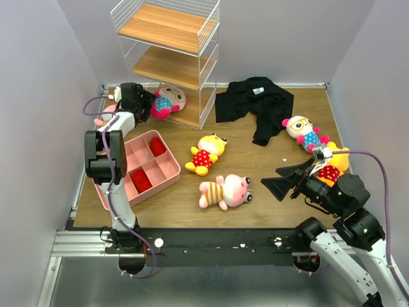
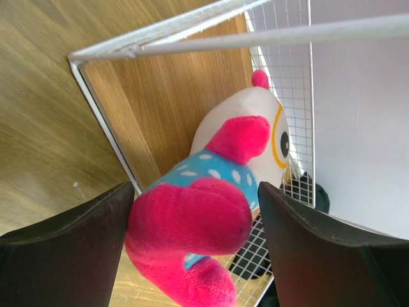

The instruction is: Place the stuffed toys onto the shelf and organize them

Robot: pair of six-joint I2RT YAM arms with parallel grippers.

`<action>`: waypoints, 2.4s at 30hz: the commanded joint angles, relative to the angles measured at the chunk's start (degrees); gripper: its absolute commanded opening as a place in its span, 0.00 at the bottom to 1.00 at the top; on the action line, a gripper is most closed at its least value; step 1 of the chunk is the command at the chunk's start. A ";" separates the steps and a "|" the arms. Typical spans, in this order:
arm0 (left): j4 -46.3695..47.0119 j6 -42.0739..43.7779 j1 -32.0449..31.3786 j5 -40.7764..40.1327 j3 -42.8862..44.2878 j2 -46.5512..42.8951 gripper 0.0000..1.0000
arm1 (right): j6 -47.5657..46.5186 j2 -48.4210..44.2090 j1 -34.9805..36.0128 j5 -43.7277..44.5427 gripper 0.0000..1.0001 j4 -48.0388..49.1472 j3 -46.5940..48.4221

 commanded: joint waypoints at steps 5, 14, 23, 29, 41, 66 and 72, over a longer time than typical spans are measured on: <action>-2.92 4.36 0.06 -4.04 -0.01 -2.00 0.59 | 1.23 -1.15 0.33 1.82 1.00 -1.22 1.24; 7.70 -0.64 0.06 -1.59 -2.65 -0.86 0.00 | 1.15 -0.80 0.41 2.52 1.00 -0.52 0.72; 17.80 -6.27 -0.02 -0.61 -1.24 3.71 0.00 | 0.09 0.52 0.41 3.22 1.00 0.45 0.10; 23.63 -11.80 0.06 -1.57 -3.53 5.56 0.00 | 0.00 1.31 0.41 3.31 1.00 2.03 -0.87; 26.88 -14.89 0.06 -8.79 -6.44 5.39 0.00 | 0.27 1.66 0.33 3.75 1.00 2.64 -1.22; 0.97 -14.71 1.47 -11.16 -4.06 -7.34 0.91 | 5.80 -0.36 0.41 2.08 1.00 -5.35 4.67; -14.32 -10.59 2.96 -11.33 -4.33 -16.83 0.99 | 10.20 5.34 0.41 11.82 0.99 -3.60 3.88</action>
